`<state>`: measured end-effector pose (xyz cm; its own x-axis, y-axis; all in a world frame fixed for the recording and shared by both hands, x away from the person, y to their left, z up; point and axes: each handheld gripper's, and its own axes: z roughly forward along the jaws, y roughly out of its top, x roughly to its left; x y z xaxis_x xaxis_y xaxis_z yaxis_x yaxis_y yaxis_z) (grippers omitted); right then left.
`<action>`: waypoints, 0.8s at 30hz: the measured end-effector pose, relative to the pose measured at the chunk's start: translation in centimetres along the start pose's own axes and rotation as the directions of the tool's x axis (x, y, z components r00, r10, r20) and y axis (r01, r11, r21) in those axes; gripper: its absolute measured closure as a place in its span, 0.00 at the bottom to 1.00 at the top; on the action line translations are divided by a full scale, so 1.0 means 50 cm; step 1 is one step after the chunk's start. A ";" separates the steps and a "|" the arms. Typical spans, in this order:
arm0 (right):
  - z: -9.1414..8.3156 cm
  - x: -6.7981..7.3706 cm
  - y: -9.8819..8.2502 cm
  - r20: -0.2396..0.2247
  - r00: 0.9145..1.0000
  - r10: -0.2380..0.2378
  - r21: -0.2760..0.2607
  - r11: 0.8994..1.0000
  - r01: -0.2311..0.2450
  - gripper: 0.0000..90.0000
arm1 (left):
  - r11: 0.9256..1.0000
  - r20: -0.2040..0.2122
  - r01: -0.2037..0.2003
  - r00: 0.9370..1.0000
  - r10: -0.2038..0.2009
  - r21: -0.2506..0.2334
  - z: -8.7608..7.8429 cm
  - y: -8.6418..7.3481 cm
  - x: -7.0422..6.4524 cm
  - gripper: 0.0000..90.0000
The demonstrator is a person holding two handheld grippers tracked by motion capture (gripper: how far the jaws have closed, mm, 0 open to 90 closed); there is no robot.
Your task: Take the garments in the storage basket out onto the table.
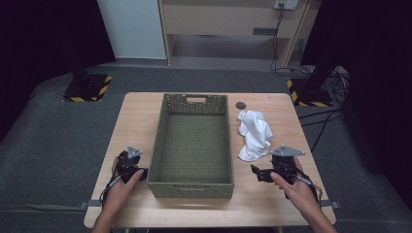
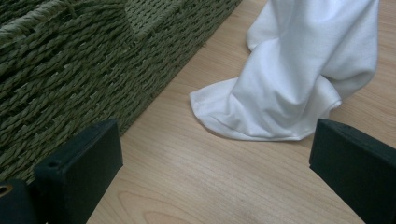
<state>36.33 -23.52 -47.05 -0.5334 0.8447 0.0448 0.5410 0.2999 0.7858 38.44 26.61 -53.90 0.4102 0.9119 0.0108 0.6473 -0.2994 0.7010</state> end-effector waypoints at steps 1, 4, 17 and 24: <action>0.000 0.001 -0.001 -0.003 1.000 -0.003 -0.001 1.000 0.003 0.03 | 1.000 0.000 0.000 1.000 0.000 0.000 0.000 0.000 0.000 0.00; 0.000 0.005 -0.003 -0.004 1.000 -0.007 0.000 1.000 0.007 0.03 | 1.000 0.000 0.000 1.000 0.000 0.000 0.000 0.000 0.000 0.00; 0.010 0.016 -0.033 -0.009 1.000 -0.018 0.033 0.999 0.019 0.03 | 1.000 0.000 0.000 1.000 0.000 0.000 0.000 0.000 0.000 0.00; 0.013 0.017 -0.052 -0.011 1.000 -0.017 0.062 0.998 0.017 0.03 | 1.000 0.000 0.000 1.000 0.000 0.000 0.000 0.000 0.000 0.00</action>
<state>34.93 -23.31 -49.46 -0.5494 0.8347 0.0386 0.5711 0.3414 0.7465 38.43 26.62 -53.90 0.4102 0.9119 0.0109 0.6472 -0.2995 0.7011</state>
